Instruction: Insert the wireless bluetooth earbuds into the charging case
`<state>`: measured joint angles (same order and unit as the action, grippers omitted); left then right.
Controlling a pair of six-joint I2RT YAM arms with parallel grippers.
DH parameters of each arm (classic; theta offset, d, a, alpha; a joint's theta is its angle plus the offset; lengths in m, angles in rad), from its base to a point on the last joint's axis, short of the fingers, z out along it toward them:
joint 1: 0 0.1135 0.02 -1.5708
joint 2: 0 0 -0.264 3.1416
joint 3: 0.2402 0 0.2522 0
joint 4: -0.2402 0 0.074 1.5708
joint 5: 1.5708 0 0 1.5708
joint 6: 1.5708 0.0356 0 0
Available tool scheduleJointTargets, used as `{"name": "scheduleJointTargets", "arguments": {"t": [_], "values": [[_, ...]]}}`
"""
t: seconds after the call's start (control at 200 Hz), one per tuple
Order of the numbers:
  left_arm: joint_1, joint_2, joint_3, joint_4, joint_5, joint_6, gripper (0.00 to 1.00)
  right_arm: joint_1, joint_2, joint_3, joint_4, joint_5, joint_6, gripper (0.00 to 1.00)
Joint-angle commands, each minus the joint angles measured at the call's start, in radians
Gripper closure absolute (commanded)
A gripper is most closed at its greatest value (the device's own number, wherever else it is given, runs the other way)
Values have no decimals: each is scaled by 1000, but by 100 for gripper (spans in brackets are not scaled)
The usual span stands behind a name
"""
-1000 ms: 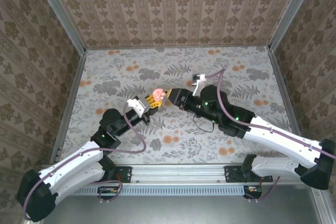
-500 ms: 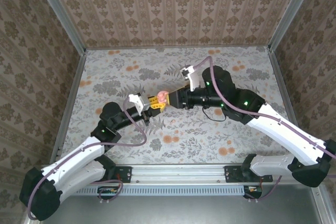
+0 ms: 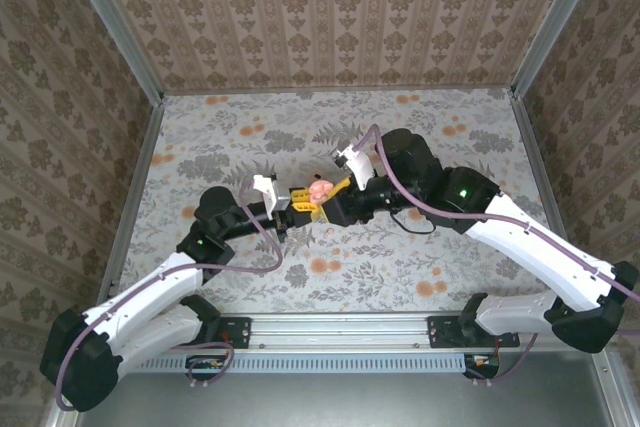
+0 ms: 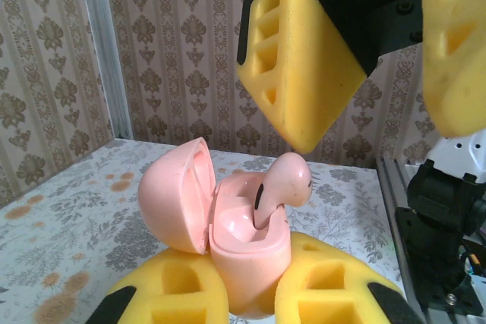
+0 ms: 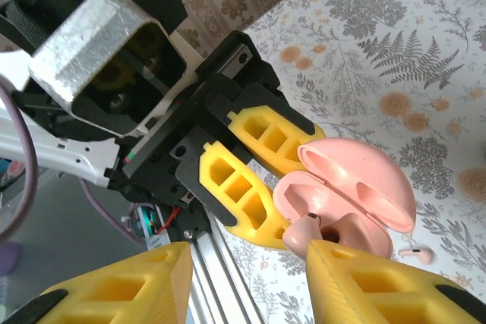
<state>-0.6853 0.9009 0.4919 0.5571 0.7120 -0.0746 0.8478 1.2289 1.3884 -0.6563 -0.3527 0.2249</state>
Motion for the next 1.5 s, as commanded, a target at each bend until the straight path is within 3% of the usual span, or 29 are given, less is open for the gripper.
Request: {"name": "scheduleJointTargets", "arguments": {"t": [0.0, 0.615, 1.495], "values": [[10, 0, 33, 39, 45, -25, 100, -6, 9, 30, -43, 6, -56, 56], [9, 3, 36, 41, 45, -27, 100, -7, 30, 29, -19, 10, -39, 65], [5, 9, 39, 44, 20, -22, 100, -7, 50, -12, 81, -24, 83, 68]]}}
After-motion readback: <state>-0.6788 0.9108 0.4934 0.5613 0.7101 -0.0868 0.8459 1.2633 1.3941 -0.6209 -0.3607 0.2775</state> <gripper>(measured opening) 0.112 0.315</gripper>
